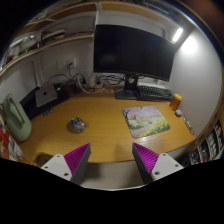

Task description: Arrange mouse

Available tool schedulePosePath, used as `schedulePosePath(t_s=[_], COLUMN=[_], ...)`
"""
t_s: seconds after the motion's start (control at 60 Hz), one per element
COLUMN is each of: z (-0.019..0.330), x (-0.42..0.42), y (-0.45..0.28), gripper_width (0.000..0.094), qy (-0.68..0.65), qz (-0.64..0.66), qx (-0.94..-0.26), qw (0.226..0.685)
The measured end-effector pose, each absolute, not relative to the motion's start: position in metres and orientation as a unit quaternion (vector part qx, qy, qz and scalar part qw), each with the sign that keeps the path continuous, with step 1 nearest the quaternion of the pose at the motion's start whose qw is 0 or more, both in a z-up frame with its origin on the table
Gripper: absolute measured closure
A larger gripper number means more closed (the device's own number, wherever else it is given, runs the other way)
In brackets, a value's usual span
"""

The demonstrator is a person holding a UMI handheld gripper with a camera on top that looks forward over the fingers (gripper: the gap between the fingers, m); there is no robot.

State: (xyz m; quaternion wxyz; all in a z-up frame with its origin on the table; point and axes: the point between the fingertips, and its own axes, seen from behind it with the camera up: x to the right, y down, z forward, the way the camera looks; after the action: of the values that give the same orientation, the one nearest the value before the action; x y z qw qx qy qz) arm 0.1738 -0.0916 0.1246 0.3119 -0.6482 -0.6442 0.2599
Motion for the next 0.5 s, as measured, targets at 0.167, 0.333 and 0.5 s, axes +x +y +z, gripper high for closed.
schedulePosePath(t_s=[0.167, 0.333, 0.5], z=[0.119, 0.110, 0.091], x=[0.165, 0.158, 0.147], y=[-0.128, -0.174, -0.203], gripper_width=[0.0074, 0.0073, 0.0074], qy=[-0.656, -0.674, -0.676], qz=[0.274, 0.298, 0.310], qx=[-0.632, -0.608, -0.602], qw=[0.308, 0.294, 0.290])
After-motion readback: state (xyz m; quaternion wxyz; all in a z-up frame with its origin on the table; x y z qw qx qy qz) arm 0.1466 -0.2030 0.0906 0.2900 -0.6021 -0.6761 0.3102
